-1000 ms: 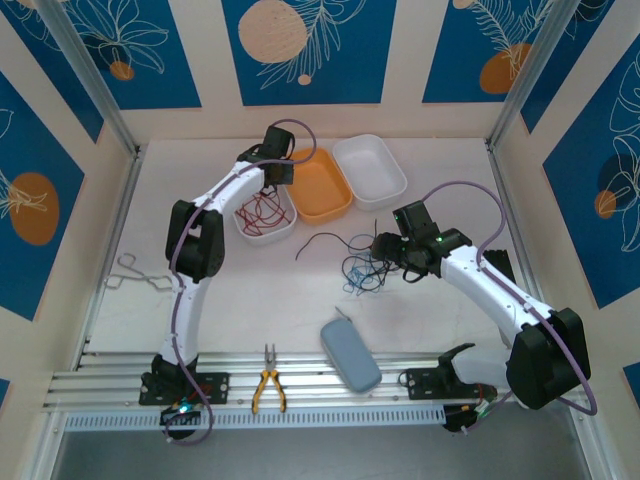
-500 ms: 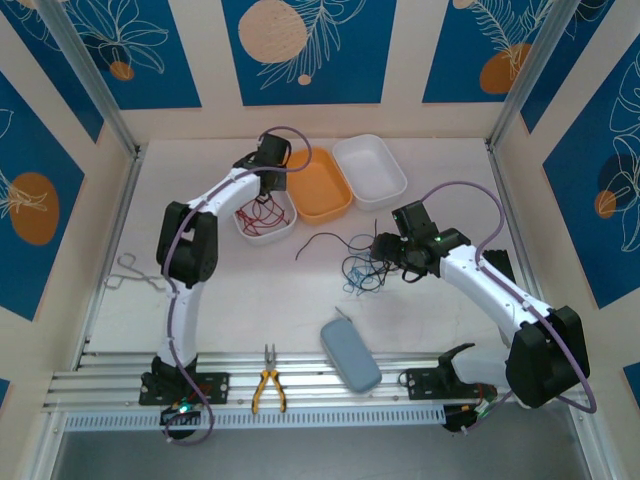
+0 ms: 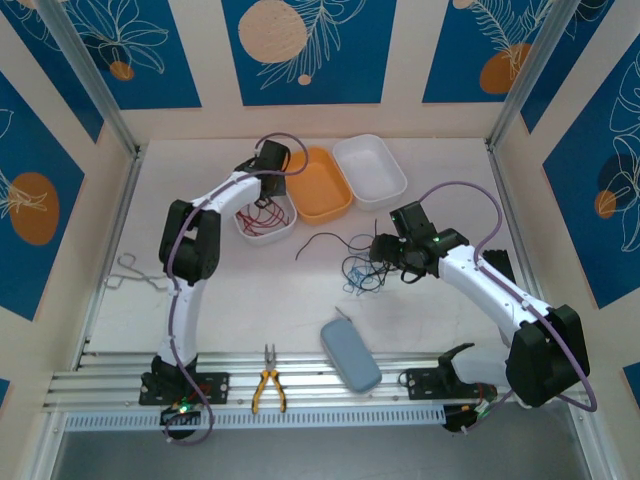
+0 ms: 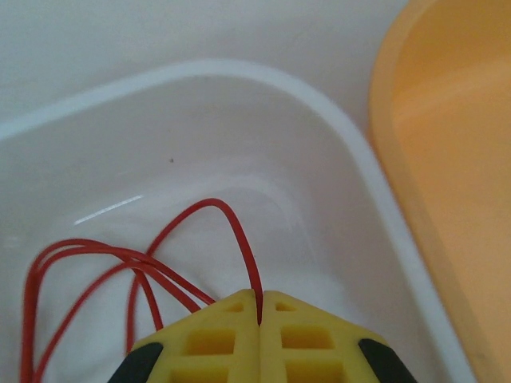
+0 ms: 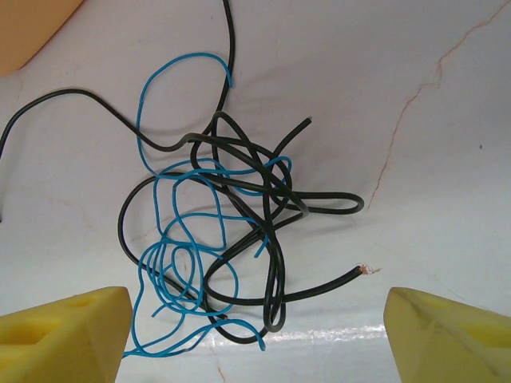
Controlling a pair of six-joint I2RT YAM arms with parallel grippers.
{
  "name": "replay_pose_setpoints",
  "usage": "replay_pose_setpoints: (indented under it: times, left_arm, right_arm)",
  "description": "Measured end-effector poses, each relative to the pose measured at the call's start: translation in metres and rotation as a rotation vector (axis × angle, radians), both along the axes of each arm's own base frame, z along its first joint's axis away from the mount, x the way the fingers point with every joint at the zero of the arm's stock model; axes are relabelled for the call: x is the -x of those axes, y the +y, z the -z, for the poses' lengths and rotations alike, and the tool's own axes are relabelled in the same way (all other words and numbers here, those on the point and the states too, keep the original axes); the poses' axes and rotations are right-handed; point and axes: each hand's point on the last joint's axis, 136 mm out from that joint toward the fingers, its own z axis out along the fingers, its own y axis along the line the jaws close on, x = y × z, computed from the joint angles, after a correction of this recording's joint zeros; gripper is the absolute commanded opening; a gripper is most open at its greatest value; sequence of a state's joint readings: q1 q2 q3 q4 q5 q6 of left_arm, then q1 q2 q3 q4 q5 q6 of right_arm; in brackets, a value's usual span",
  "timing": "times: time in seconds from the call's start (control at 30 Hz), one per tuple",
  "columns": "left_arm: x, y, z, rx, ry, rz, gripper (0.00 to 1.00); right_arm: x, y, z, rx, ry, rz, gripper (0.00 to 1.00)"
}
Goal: Untangle the cables
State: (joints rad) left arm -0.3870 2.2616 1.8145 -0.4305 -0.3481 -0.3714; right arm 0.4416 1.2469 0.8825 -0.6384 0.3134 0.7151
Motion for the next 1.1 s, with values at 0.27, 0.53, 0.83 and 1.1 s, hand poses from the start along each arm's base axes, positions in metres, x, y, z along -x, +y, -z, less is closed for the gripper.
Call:
replay_pose_setpoints:
  times: [0.27,0.53,0.83,1.1]
  left_arm:
    - [-0.003,-0.001,0.022,0.064,0.030,-0.015,0.00]
    - [-0.003,-0.007,0.038,0.110,0.054,-0.011,0.06]
    - [0.004,-0.004,0.032,0.131,0.046,-0.016,0.33]
    - [0.005,0.002,-0.031,0.172,-0.067,-0.014,0.40]
  right_arm:
    - [0.002,0.003,0.000,0.001,0.002,-0.010,0.82]
    - [0.003,0.006,0.000,0.002,0.003,-0.022,0.82]
    - [0.003,0.004,-0.002,0.013,0.000,-0.018,0.82]
    - [0.005,0.002,-0.009,0.014,-0.021,-0.017,0.83]
